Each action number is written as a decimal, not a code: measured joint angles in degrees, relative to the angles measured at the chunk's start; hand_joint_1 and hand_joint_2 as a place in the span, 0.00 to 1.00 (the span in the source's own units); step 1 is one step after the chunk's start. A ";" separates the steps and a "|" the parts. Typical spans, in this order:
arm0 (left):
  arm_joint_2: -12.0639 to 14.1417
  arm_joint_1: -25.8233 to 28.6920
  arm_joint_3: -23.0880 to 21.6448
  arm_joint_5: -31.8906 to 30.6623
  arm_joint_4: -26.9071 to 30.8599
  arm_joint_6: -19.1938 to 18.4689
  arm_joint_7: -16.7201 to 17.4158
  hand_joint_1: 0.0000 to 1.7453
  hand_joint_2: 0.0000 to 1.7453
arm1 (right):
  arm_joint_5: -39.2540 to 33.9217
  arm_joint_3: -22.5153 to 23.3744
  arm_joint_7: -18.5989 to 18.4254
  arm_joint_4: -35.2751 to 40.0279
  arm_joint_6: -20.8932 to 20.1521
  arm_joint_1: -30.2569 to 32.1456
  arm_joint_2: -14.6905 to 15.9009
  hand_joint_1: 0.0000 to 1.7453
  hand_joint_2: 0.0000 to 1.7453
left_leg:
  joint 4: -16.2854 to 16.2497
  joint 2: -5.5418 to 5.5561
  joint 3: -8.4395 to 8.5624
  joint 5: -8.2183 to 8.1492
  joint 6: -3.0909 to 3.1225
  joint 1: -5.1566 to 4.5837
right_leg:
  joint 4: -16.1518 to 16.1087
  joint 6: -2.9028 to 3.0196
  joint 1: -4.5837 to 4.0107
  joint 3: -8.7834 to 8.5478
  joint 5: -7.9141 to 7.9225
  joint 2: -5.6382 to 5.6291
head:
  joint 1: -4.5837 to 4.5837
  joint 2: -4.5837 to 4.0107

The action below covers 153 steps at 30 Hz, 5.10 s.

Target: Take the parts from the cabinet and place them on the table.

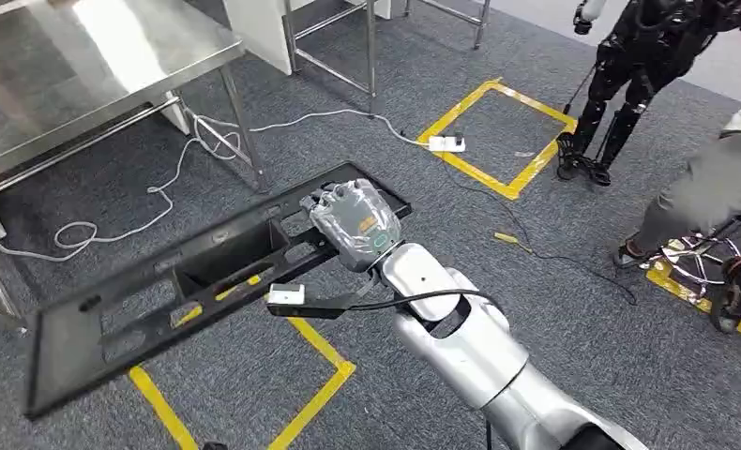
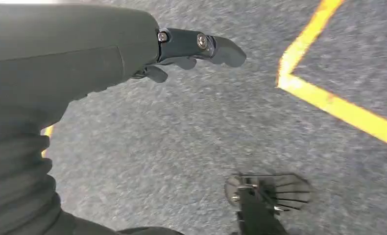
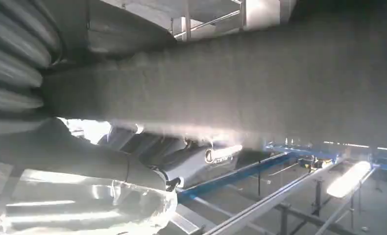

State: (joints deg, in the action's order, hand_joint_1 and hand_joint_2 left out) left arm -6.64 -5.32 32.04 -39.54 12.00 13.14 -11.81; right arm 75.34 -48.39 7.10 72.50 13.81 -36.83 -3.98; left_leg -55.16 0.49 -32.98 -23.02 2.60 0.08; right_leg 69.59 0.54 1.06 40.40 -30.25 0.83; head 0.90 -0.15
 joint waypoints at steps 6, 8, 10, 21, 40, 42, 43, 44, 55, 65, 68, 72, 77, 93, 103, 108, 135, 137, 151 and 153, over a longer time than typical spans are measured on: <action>0.13 0.14 0.42 0.15 -0.02 -1.80 2.59 0.00 1.00 | 0.20 -0.15 0.00 0.02 -0.48 0.05 0.37 1.00 1.00 | -0.74 1.86 -0.23 -0.41 -0.33 -0.31 | -12.17 -1.48 0.03 -5.42 5.57 -1.30 | -0.04 0.00; 0.42 0.16 0.59 0.43 -0.02 -1.86 2.65 0.00 1.00 | 0.17 -0.15 0.00 0.17 -0.48 -0.04 0.31 1.00 1.00 | -1.49 2.14 -0.69 -0.98 -0.77 -0.74 | -13.03 -0.81 0.15 -6.00 6.02 -1.17 | 0.11 0.00; 0.83 0.39 0.96 0.68 -0.02 -2.10 2.68 0.00 1.00 | 0.20 -0.22 0.00 0.24 -0.52 -0.06 0.26 1.00 1.00 | -1.43 2.15 -0.71 -1.00 -1.18 -0.25 | -13.02 -0.42 -0.25 -5.98 6.07 -1.15 | 0.02 0.00; 4.24 0.67 4.57 2.86 0.00 -1.16 0.40 0.00 1.00 | 0.22 -0.52 -0.02 0.92 -1.44 0.21 0.20 1.00 1.00 | -3.41 -1.15 -1.78 -0.25 -2.56 0.97 | -13.35 0.70 0.14 -7.07 5.74 -0.57 | 0.50 0.00; 5.31 0.41 6.78 3.19 0.04 -1.25 -0.38 0.00 1.00 | 0.24 -0.57 -0.20 1.42 -1.62 0.66 0.92 1.00 1.00 | -1.44 1.76 -0.82 -0.85 -1.51 0.21 | -12.92 -0.74 -0.01 -6.52 5.45 -0.81 | 0.11 0.00; 5.33 0.43 6.95 3.21 0.04 -1.25 -0.43 0.00 1.00 | 0.31 -0.57 -0.20 1.44 -1.64 0.63 0.81 1.00 1.00 | -1.90 1.52 -1.03 -1.26 -1.98 0.64 | -13.10 -0.18 0.61 -6.69 5.71 -0.74 | 0.09 0.00; 5.29 0.42 6.99 3.21 0.04 -1.25 -0.49 0.00 1.00 | 0.33 -0.57 -0.20 1.44 -1.64 0.63 0.77 1.00 1.00 | -3.20 0.68 -1.39 -2.26 -2.29 0.64 | -13.10 0.09 0.56 -6.78 5.67 -0.72 | 0.20 0.00; 5.29 0.40 7.06 3.21 0.04 -1.25 -0.51 0.00 1.00 | 0.35 -0.57 -0.26 1.44 -1.64 0.61 0.70 1.00 1.00 | -6.39 0.13 -2.72 -4.34 -2.69 0.73 | -13.10 0.25 0.51 -6.88 5.59 -0.71 | 0.48 0.00; 5.27 0.30 7.61 3.47 0.04 -1.16 -0.62 0.00 1.00 | 0.92 -0.61 -0.50 1.62 -1.68 0.53 0.55 1.00 1.00 | -2.06 -1.32 -1.44 -0.87 -1.25 0.06 | -13.33 0.20 -0.30 -7.32 5.26 -0.44 | 0.53 0.00; 5.05 0.26 8.24 3.43 0.07 -1.12 -0.78 0.00 1.00 | 1.27 -0.61 -0.52 1.84 -2.10 0.86 1.05 1.00 1.00 | -0.07 0.75 -0.52 0.34 0.40 0.25 | 4.30 -0.70 -0.27 1.90 -1.19 -0.63 | 0.05 0.00; 4.90 0.25 8.33 3.17 0.07 -1.16 -0.80 0.00 1.00 | 1.31 -0.61 -0.52 1.86 -2.27 0.81 1.03 1.00 1.00 | -0.87 1.67 -0.63 -0.06 -0.22 0.25 | -11.37 -2.19 0.16 -6.08 4.61 -1.13 | -0.02 0.00; 4.94 0.42 8.44 2.99 0.07 -1.14 -0.82 0.00 1.00 | 1.44 -0.61 -0.57 1.88 -2.29 0.77 0.88 1.00 1.00 | -1.63 1.93 -1.37 -0.39 -1.36 0.20 | -12.85 -0.89 -0.05 -6.76 5.31 -1.14 | 0.04 0.00; 4.90 0.53 8.48 2.90 0.04 -1.08 -0.82 0.00 1.00 | 1.57 -0.63 -0.61 1.88 -2.29 0.70 0.50 1.00 1.00 | -13.50 -0.02 -6.65 -7.29 -2.96 0.82 | -13.14 0.38 0.54 -7.10 5.47 -0.57 | 0.50 0.00; 4.68 0.32 8.46 2.40 0.04 -1.10 -0.62 0.00 1.00 | 2.06 -0.74 -0.87 2.01 -2.29 0.75 0.66 1.00 1.00 | -0.23 0.47 -0.55 0.16 0.15 0.43 | 2.47 0.13 -0.31 0.24 -2.07 -0.36 | 0.04 0.00; 4.33 0.52 8.46 1.99 0.04 -1.16 -0.49 0.00 1.00 | 3.69 -0.79 -1.25 2.05 -2.12 1.03 1.16 1.00 1.00 | -1.53 6.00 -1.77 -0.22 -1.65 0.51 | -12.97 -0.48 -0.09 -7.08 5.08 -3.10 | 0.09 0.00; 4.26 0.45 8.46 1.81 0.02 -1.16 -0.49 0.00 1.00 | 3.72 -0.79 -1.44 2.08 -2.07 0.99 0.75 1.00 1.00 | -15.80 -0.16 -8.58 -7.63 -3.25 0.87 | -13.24 0.93 0.17 -7.78 4.85 -0.38 | 0.63 0.00; 4.33 0.93 8.98 1.64 0.04 -1.14 -0.54 0.00 1.00 | 3.74 1.25 -2.99 0.39 -2.45 -1.09 1.55 1.00 1.00 | -1.97 7.44 -2.96 0.09 -2.22 0.67 | -12.14 -0.39 0.40 -6.69 4.71 -2.53 | 0.11 0.00; 4.22 1.19 9.07 1.46 0.02 -1.10 -0.54 0.00 1.00 | 3.93 1.90 -3.08 -0.90 -2.10 -1.74 1.42 1.00 1.00 | -4.66 2.24 -3.80 -1.47 -2.91 0.44 | -12.30 0.36 0.71 -7.17 4.67 -1.66 | 0.75 0.00; 4.77 1.20 10.12 0.52 0.09 -0.49 -0.69 0.00 1.00 | 6.45 4.30 -4.98 -4.70 -0.13 -2.10 0.70 1.00 1.00 | -0.69 -2.87 -2.22 1.14 0.28 0.00 | -13.08 -0.03 -1.27 -8.92 2.55 4.15 | 0.81 0.00; 4.55 0.86 10.12 0.43 0.09 -0.53 -0.69 0.00 1.00 | 6.86 4.61 -5.14 -5.01 0.31 -2.47 1.05 1.00 1.00 | 0.08 -2.12 -1.67 1.51 0.56 0.05 | -7.60 0.30 -0.88 -6.47 0.34 0.16 | 0.66 0.00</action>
State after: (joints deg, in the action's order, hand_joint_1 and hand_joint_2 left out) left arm -2.10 -4.46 42.16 -39.10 12.09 12.61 -12.50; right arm 82.20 -43.78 1.97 67.49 14.12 -39.30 -2.93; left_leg -55.07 -1.63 -34.65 -21.51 3.17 0.13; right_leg 61.99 0.84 0.18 33.93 -29.91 0.99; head 1.55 -0.15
